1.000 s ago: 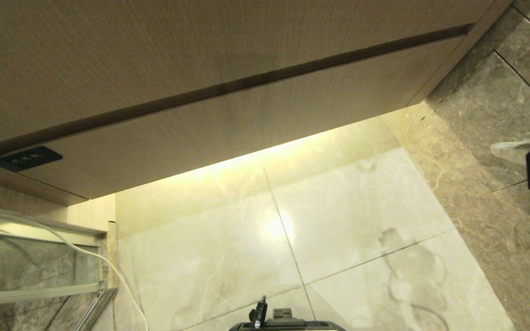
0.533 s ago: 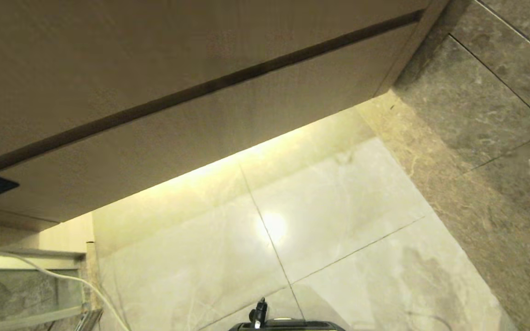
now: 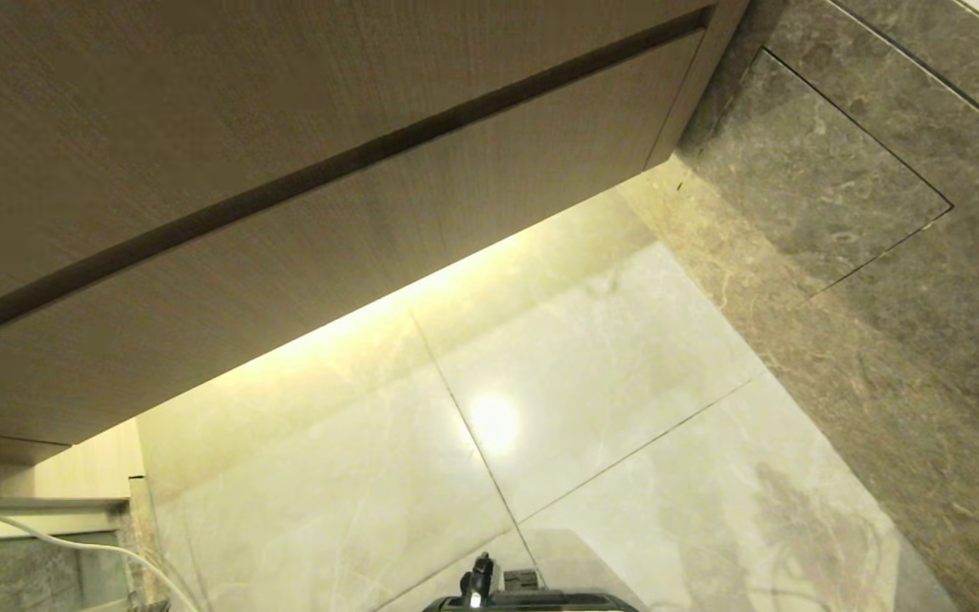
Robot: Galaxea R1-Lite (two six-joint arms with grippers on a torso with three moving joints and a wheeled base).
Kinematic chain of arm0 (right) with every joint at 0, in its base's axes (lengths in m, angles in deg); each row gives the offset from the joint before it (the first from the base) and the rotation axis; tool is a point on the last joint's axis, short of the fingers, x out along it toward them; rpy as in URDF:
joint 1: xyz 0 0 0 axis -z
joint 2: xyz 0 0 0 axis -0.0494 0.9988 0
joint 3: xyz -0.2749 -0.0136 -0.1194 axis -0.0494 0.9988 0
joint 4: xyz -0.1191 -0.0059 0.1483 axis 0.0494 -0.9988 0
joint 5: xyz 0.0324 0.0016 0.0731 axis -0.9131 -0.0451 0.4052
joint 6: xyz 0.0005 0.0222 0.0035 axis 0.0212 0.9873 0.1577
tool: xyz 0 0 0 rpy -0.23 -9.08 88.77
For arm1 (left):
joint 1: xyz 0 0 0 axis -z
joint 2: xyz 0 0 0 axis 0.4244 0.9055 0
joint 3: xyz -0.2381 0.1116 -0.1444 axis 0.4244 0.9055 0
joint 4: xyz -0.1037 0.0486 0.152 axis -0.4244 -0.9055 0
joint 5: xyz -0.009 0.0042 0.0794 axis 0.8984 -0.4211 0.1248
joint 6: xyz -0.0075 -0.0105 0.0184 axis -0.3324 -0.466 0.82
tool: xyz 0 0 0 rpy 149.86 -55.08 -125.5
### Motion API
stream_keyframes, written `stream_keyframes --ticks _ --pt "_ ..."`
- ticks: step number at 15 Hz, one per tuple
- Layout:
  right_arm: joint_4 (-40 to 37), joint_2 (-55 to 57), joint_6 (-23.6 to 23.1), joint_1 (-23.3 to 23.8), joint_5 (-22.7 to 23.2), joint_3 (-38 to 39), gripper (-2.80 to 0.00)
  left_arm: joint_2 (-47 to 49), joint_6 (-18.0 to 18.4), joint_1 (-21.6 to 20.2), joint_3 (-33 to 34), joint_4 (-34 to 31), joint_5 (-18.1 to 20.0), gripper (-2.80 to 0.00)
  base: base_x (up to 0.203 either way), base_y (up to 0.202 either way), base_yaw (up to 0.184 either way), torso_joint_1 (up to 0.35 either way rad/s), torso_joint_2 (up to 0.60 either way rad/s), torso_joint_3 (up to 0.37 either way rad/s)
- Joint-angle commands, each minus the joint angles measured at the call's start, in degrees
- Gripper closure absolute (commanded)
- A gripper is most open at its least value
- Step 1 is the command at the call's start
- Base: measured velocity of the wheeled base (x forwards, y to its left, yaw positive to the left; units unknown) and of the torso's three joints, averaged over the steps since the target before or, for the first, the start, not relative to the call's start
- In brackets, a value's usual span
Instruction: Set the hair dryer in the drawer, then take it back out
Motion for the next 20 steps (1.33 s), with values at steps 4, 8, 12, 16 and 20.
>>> stream_keyframes --ticks 4,8,12,16,20 --pt "0.5 -0.6 1.5 0.1 -2.2 1.0 0.00 0.0 0.0 0.0 0.0 0.0 0.0 0.00 0.000 0.000 0.000 0.000 0.00 0.000" --pt "1.5 -1.6 2.1 0.1 -6.6 2.8 0.00 0.0 0.0 0.0 0.1 0.0 0.0 0.00 0.002 -0.001 0.112 0.003 0.00 0.004" --pt "1.0 -1.7 2.1 0.1 -6.7 2.7 0.00 0.0 0.0 0.0 0.0 0.0 0.0 0.00 -0.004 -0.013 0.178 0.003 0.00 0.001" --pt "0.4 -2.8 2.2 0.1 -7.5 3.8 0.00 0.0 0.0 0.0 0.0 0.0 0.0 0.00 0.003 -0.005 0.156 0.001 0.00 0.002" --pt "-3.1 -5.1 2.5 -0.4 -11.7 5.4 0.00 0.0 0.0 0.0 0.1 0.0 0.0 0.00 0.001 -0.004 0.013 0.001 0.00 0.000"
